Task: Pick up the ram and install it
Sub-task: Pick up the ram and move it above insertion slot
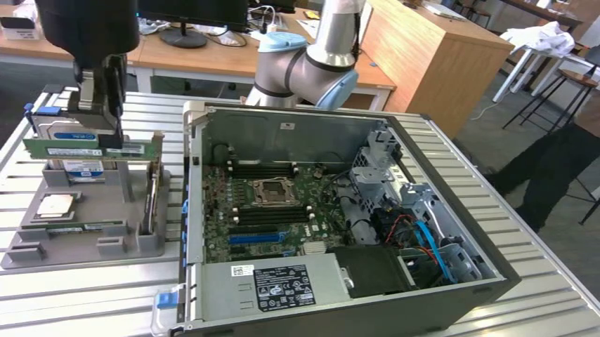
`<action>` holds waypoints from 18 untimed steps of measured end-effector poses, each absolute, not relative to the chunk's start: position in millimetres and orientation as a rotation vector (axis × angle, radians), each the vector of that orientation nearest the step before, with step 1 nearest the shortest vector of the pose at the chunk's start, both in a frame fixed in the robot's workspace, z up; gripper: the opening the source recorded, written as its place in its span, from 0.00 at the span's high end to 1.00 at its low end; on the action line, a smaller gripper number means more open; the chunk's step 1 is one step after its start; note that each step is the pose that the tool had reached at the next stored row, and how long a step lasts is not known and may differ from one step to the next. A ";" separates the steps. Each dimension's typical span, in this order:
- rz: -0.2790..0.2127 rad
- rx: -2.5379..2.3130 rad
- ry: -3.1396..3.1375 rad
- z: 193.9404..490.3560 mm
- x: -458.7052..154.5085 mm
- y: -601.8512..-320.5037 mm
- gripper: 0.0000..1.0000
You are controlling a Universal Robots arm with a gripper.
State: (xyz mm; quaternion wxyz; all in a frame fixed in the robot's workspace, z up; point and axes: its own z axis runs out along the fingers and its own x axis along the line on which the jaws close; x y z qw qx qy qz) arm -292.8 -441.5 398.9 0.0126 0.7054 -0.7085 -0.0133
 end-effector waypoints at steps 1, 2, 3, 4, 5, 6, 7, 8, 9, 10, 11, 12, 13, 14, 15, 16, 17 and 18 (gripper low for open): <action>-0.041 2.199 -2.208 398.9 -290.7 -441.5 0.89; -0.041 2.199 -2.208 398.8 -288.6 -441.5 0.89; -0.041 2.199 -2.208 398.8 -286.5 -441.4 0.89; -0.041 2.199 -2.208 398.8 -284.4 -441.4 0.89; -0.041 2.199 -2.208 398.8 -282.4 -441.4 0.89; -0.041 2.199 -2.208 398.8 -280.3 -441.4 0.89; -0.041 2.198 -2.208 398.9 -278.2 -441.4 0.89; -0.041 2.198 -2.208 398.9 -276.1 -441.4 0.89; -0.041 2.199 -2.208 398.9 -273.9 -441.4 0.89; -0.041 2.198 -2.208 398.9 -271.8 -441.4 0.89; -0.041 2.199 -2.208 398.9 -269.9 -441.5 0.89; -0.041 2.199 -2.208 398.9 -268.0 -441.5 0.89; -0.041 2.199 -2.208 398.9 -266.0 -441.4 0.89; -0.041 2.199 -2.208 398.8 -264.0 -441.4 0.89; -0.041 2.199 -2.208 398.9 -261.9 -441.4 0.89; -0.041 2.198 -2.208 398.8 -259.9 -441.4 0.89; -0.041 2.199 -2.208 398.8 -257.7 -441.4 0.89; -0.041 2.199 -2.208 398.8 -255.6 -441.4 0.89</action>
